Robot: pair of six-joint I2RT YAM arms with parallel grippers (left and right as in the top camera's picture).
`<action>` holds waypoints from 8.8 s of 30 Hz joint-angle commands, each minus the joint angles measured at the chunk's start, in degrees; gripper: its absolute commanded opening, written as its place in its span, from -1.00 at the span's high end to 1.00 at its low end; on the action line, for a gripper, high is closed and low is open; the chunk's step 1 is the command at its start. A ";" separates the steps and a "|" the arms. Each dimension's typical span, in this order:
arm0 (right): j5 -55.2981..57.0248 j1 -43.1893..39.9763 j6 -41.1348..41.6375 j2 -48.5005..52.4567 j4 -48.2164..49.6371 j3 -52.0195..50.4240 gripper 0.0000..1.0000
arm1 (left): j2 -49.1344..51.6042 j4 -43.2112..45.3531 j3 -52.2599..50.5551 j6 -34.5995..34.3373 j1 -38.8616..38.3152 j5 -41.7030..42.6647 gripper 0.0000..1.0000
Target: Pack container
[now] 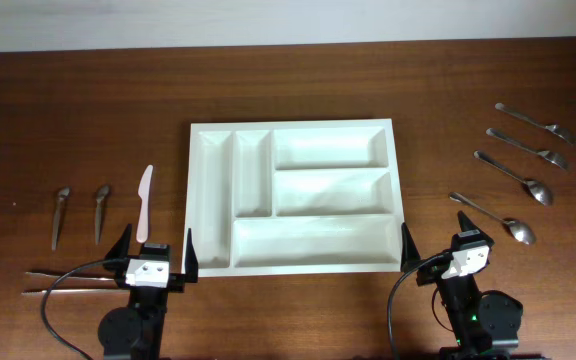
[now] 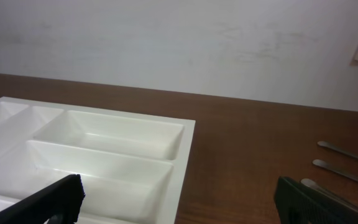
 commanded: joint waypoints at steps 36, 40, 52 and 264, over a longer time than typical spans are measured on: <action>0.11 0.57 0.26 -0.55 -0.46 -0.26 -0.98 | -0.39 0.15 -0.52 0.94 0.35 -0.39 -0.99; 0.11 0.57 0.28 -0.55 -0.46 -0.26 -0.97 | -0.39 0.15 -0.52 0.94 0.33 -0.39 -0.99; 0.11 0.57 0.28 -0.55 -0.46 -0.26 -0.98 | -0.39 0.15 -0.52 0.92 0.33 -0.39 -0.99; 19.08 -22.69 90.25 113.09 -46.90 70.18 -0.98 | -0.39 0.15 -0.52 0.94 0.35 -0.37 -0.99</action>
